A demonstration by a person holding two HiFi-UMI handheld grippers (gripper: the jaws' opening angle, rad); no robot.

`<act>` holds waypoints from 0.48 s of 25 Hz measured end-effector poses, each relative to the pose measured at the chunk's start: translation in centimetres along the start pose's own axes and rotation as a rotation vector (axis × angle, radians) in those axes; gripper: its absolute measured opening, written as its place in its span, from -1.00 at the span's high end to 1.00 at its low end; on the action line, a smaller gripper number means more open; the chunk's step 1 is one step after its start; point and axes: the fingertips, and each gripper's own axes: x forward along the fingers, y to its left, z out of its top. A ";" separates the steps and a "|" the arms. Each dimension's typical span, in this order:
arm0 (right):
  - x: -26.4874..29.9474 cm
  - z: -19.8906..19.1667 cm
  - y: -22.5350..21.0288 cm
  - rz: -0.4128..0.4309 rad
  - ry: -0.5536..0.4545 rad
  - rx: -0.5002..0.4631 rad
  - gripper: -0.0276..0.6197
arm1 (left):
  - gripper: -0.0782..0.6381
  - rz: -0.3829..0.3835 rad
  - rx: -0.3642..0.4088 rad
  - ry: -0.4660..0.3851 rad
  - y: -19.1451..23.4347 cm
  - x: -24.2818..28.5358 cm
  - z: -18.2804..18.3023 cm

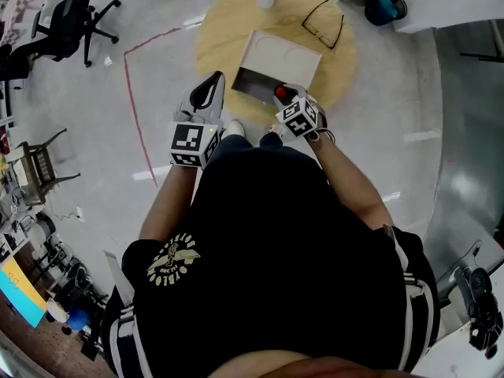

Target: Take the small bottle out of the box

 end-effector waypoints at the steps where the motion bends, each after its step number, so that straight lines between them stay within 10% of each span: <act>1: -0.1 0.1 0.0 0.006 0.003 0.012 0.47 | 0.78 -0.005 0.001 -0.006 0.1 -0.1 0.2; 12: -11.3 6.4 -0.6 -0.013 -0.057 0.125 0.47 | 0.78 -0.147 0.051 -0.063 -0.1 -0.6 3.7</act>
